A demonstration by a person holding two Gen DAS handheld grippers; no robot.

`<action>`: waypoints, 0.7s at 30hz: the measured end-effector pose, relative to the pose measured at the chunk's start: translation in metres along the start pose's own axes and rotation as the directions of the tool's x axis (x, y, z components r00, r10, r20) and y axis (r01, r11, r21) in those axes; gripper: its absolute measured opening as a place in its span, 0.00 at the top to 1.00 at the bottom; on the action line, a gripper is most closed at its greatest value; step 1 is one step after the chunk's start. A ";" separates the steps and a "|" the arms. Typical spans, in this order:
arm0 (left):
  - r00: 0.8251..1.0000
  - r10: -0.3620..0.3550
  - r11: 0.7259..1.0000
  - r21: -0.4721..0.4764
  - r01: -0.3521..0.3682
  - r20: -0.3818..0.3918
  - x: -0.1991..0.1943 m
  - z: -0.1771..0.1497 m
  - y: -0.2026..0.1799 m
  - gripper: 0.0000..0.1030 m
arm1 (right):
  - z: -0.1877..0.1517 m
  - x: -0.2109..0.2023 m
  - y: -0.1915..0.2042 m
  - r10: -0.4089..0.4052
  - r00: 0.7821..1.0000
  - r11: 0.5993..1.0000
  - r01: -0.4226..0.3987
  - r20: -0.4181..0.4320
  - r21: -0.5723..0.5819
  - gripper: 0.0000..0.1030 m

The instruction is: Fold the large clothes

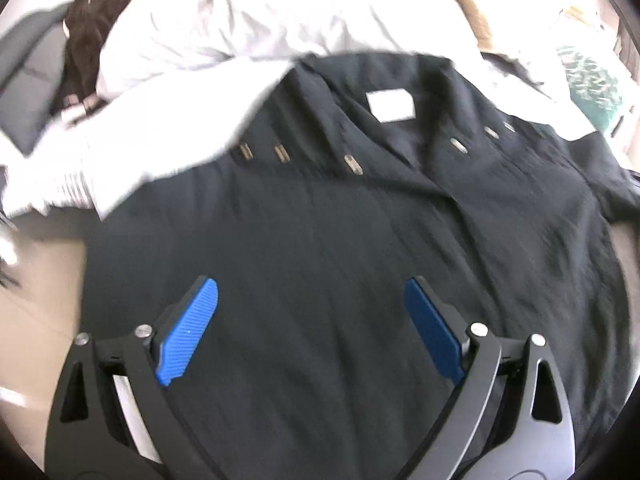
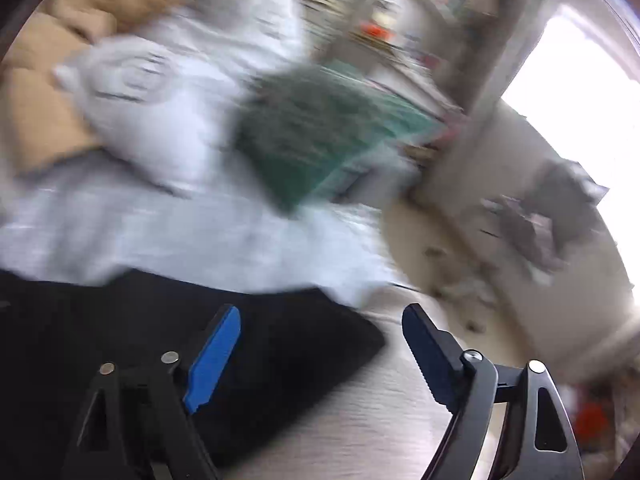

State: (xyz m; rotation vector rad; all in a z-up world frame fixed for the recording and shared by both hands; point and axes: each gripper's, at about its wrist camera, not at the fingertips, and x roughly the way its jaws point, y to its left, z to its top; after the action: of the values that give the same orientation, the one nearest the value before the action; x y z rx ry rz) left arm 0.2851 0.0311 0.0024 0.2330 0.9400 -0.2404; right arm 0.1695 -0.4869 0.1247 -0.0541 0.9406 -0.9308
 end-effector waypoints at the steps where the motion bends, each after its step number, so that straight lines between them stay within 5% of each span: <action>1: 1.000 0.019 1.000 0.019 -0.019 0.018 0.009 0.016 0.003 0.08 | 0.002 -0.007 0.017 0.119 0.993 0.993 -0.119 0.008 -0.023 0.17; 3: 0.997 0.043 0.996 0.069 -0.048 0.064 0.029 0.049 0.006 0.08 | 0.004 -0.012 0.048 0.315 0.949 0.948 -0.314 -0.002 -0.057 0.17; 4: 0.995 0.057 0.994 0.085 -0.064 0.079 0.040 0.062 0.006 0.08 | 0.005 -0.016 0.076 0.438 0.899 0.896 -0.437 -0.009 -0.082 0.17; 8: 0.991 0.060 0.994 0.082 -0.070 0.119 0.078 0.107 0.003 0.10 | 0.005 -0.020 0.170 0.630 0.776 0.762 -0.620 -0.008 -0.188 0.17; 13: 0.995 0.042 0.999 0.022 -0.044 0.093 0.128 0.147 0.001 0.35 | -0.001 -0.024 0.304 0.762 0.645 0.598 -0.736 -0.060 -0.319 0.17; 18: 0.995 0.050 0.995 -0.085 -0.042 0.090 0.163 0.168 0.020 0.51 | 0.004 -0.004 0.387 0.785 0.614 0.558 -0.759 -0.085 -0.335 0.17; 19: 0.997 0.022 0.994 -0.110 -0.013 0.078 0.168 0.170 0.025 0.64 | 0.005 0.004 0.403 0.777 0.623 0.570 -0.756 -0.087 -0.321 0.19; 21: 0.997 -0.065 0.988 -0.134 0.071 0.048 0.175 0.170 0.029 0.95 | 0.002 0.016 0.420 0.753 0.651 0.602 -0.739 -0.092 -0.304 0.40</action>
State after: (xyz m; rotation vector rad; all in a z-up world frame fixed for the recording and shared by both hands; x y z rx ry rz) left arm 0.5229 -0.0103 -0.0413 0.0698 0.9180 -0.2425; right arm 0.4520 -0.2363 -0.0595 0.0497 0.9378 0.0257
